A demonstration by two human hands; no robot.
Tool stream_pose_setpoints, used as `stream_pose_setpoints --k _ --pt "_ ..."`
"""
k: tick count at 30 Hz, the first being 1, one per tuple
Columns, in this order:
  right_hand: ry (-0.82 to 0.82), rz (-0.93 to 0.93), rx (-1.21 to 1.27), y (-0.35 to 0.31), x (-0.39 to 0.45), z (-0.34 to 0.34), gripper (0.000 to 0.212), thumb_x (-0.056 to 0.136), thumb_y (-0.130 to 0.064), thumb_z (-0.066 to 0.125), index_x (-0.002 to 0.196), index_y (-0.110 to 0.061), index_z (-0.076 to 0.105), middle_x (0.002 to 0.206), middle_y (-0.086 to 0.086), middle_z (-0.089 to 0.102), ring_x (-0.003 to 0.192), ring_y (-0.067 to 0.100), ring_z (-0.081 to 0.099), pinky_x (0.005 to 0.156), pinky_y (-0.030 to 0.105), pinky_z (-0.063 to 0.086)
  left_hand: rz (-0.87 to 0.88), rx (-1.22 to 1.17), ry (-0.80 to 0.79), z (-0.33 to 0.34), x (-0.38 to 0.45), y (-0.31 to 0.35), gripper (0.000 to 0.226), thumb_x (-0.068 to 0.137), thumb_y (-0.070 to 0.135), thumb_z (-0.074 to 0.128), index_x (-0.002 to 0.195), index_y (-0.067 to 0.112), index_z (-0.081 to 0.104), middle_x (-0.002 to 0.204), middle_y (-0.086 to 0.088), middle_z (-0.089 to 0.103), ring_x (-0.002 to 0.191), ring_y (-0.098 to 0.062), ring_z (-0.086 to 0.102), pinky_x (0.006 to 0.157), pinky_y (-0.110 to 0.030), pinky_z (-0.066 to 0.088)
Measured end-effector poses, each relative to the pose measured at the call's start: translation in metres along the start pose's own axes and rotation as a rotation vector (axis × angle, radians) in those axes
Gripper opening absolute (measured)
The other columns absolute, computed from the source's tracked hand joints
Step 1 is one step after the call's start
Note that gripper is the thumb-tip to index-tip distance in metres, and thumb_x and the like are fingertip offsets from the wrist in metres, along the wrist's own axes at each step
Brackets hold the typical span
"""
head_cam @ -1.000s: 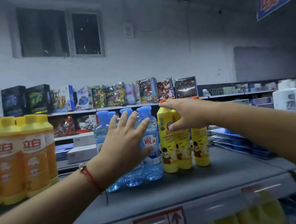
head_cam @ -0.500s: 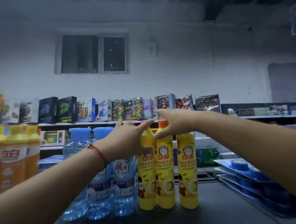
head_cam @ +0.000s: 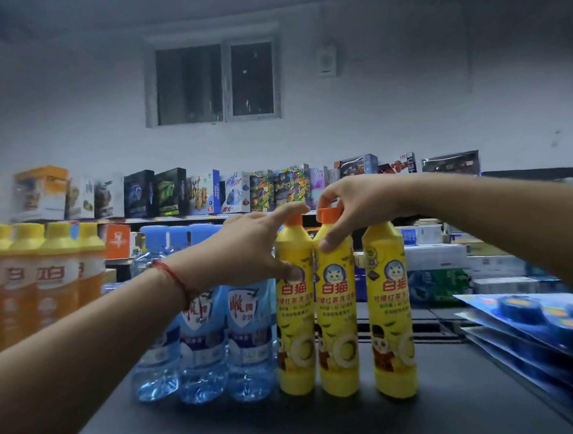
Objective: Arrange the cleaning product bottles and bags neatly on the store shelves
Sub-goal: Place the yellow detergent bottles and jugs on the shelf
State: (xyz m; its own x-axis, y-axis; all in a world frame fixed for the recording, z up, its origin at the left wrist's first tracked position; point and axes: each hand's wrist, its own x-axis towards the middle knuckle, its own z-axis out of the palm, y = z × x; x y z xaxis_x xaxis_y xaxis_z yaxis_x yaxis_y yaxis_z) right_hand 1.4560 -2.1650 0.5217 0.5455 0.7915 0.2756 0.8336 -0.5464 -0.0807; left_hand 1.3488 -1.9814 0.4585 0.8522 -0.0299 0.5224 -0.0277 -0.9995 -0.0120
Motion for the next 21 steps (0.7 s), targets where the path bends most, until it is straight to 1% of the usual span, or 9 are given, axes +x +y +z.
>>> stream_pose_setpoints --k 4,9,10,12,14,15,17,19,21 --pt "0.019 -0.01 -0.043 -0.002 -0.004 0.001 0.064 0.073 -0.054 0.082 0.125 -0.027 0.056 0.11 -0.007 0.064 0.098 0.013 0.062 0.086 0.033 0.055 0.003 0.01 0.017 0.0 0.0 0.003 0.101 0.076 0.056 0.08 0.152 0.053 0.013 0.145 0.008 0.051 0.131 -0.021 0.045 0.103 -0.035 0.03" --pt "0.002 -0.013 -0.167 -0.003 -0.009 0.0 0.078 0.077 -0.063 0.072 0.141 -0.028 0.046 0.125 -0.006 0.059 0.106 0.015 0.056 0.088 0.032 0.049 -0.035 0.055 0.032 0.002 -0.001 0.004 0.102 0.078 0.062 0.074 0.153 0.053 0.005 0.136 0.003 0.055 0.13 -0.023 0.045 0.105 -0.038 0.03" --pt "-0.005 -0.015 -0.171 -0.003 -0.011 -0.001 0.082 0.078 -0.065 0.07 0.146 -0.029 0.042 0.13 -0.005 0.057 0.109 0.016 0.056 0.09 0.033 0.049 -0.039 0.088 0.037 0.003 -0.002 0.005 0.101 0.08 0.063 0.071 0.154 0.052 0.003 0.137 0.002 0.055 0.132 -0.024 0.043 0.109 -0.039 0.027" --pt "0.007 -0.011 -0.154 0.0 -0.016 -0.005 0.088 0.078 -0.067 0.067 0.152 -0.032 0.034 0.144 -0.001 0.053 0.12 0.02 0.055 0.097 0.035 0.05 -0.037 0.176 0.036 0.004 -0.006 0.01 0.099 0.085 0.064 0.064 0.155 0.048 -0.005 0.147 0.0 0.049 0.144 -0.025 0.031 0.121 -0.045 0.011" --pt "0.051 0.018 -0.121 0.007 -0.022 -0.011 0.094 0.077 -0.066 0.069 0.155 -0.033 0.028 0.153 0.002 0.045 0.131 0.024 0.051 0.103 0.039 0.047 -0.037 0.25 0.018 0.007 -0.007 0.016 0.1 0.086 0.07 0.055 0.155 0.046 -0.013 0.157 -0.001 0.041 0.153 -0.024 0.017 0.124 -0.054 -0.002" --pt "0.073 0.05 -0.12 0.012 -0.026 -0.013 0.099 0.075 -0.065 0.071 0.157 -0.033 0.025 0.157 0.002 0.04 0.136 0.026 0.047 0.107 0.041 0.044 -0.039 0.278 0.015 0.009 -0.007 0.02 0.099 0.084 0.076 0.05 0.154 0.048 -0.015 0.157 -0.001 0.041 0.153 -0.025 0.015 0.123 -0.058 -0.003" --pt "0.045 0.154 -0.077 0.026 -0.035 -0.015 0.107 0.075 -0.059 0.077 0.159 -0.031 0.017 0.161 0.005 0.033 0.141 0.03 0.042 0.113 0.047 0.04 -0.039 0.325 0.026 0.011 -0.003 0.024 0.097 0.082 0.083 0.043 0.151 0.051 -0.016 0.148 0.0 0.049 0.15 -0.026 0.023 0.122 -0.061 -0.002" --pt "-0.084 0.252 0.106 0.038 -0.045 -0.01 0.101 0.078 -0.043 0.081 0.157 -0.026 0.02 0.153 0.012 0.044 0.132 0.035 0.051 0.106 0.051 0.048 -0.044 0.371 0.044 0.011 0.001 0.026 0.094 0.084 0.08 0.045 0.153 0.051 -0.012 0.141 0.003 0.055 0.145 -0.025 0.03 0.122 -0.061 -0.003" --pt "-0.141 0.288 0.272 0.047 -0.051 0.001 0.076 0.081 -0.031 0.081 0.143 -0.015 0.039 0.125 0.014 0.066 0.112 0.033 0.066 0.095 0.046 0.057 -0.055 0.366 0.045 0.01 0.003 0.025 0.093 0.085 0.077 0.049 0.155 0.048 -0.004 0.143 0.003 0.056 0.145 -0.024 0.033 0.123 -0.057 -0.006"
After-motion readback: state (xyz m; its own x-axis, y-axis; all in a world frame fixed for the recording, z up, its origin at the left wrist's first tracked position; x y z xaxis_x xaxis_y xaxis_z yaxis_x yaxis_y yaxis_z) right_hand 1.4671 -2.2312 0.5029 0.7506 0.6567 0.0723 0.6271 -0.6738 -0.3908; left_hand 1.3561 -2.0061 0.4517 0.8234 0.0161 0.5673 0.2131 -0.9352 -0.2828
